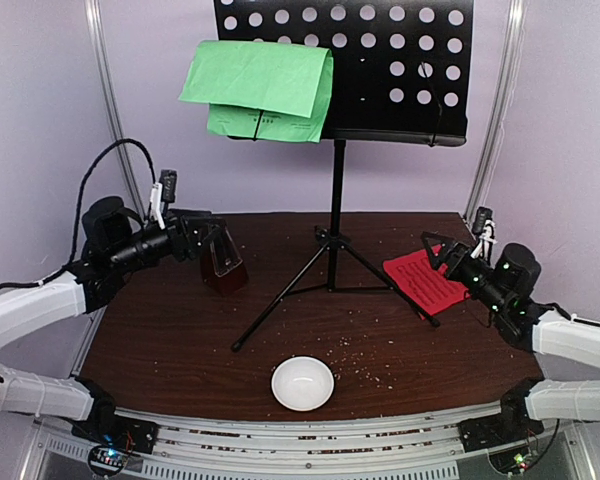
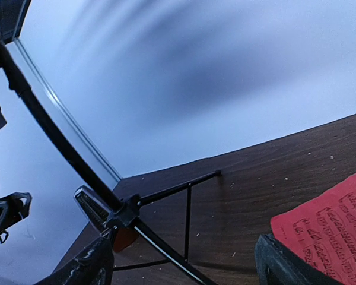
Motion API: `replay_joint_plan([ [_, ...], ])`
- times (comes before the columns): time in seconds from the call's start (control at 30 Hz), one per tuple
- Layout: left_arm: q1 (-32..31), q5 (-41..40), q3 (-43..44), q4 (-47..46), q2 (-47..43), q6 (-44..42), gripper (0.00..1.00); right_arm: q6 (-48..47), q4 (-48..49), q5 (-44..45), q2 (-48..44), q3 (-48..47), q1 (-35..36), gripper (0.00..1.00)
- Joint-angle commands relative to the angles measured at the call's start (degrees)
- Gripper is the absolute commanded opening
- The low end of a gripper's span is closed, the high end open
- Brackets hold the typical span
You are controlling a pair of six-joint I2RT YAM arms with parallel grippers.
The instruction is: Pack up the instrument practice props
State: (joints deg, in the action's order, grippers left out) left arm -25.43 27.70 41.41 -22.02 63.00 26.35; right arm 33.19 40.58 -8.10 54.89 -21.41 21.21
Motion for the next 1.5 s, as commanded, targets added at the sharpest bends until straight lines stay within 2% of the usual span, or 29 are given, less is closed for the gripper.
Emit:
replay_joint_plan([
  [0.0,-0.6,4.4,-3.8,-1.2,5.9,-5.1,0.71,-3.1,5.5,-0.5,1.7,0.4,4.2,0.85],
  [0.23,-7.4,0.2,-3.0,-4.0,15.5,-6.7,0.66,-2.8,6.1,1.4,0.8,1.9,6.1,0.84],
  [0.4,-12.0,-1.6,4.2,-5.2,25.8,-7.8,0.66,-4.2,2.6,4.5,-4.9,3.4,6.1,0.86],
  [0.53,-12.2,-1.5,8.5,-7.2,33.4,-6.6,0.66,-5.2,-1.4,6.5,-8.8,3.7,6.1,0.87],
  [0.63,-12.5,1.7,11.6,-8.9,37.7,-5.6,0.66,-5.6,-2.9,8.4,-11.3,4.6,6.1,0.88],
  [0.87,-13.2,5.2,16.7,-9.3,43.1,-5.4,0.66,-5.3,-3.5,10.9,-14.0,6.4,6.1,0.89],
  [1.03,-14.6,6.1,21.3,-7.2,46.5,-6.7,0.5,-4.5,-3.2,11.4,-13.7,6.8,6.1,0.89],
  [1.27,-15.1,2.1,22.9,-4.2,47.0,-8.2,0.12,-4.1,-3.8,12.3,-15.5,7.5,6.2,0.88],
  [1.4,-15.0,-3.2,19.0,-3.5,43.3,-9.1,0.01,-4.2,-4.5,12.7,-15.9,7.7,6.1,0.88],
  [1.47,-15.0,-6.5,16.0,-3.3,40.7,-9.3,0.0,-4.2,-4.5,12.8,-16.0,7.8,6.1,0.88],
])
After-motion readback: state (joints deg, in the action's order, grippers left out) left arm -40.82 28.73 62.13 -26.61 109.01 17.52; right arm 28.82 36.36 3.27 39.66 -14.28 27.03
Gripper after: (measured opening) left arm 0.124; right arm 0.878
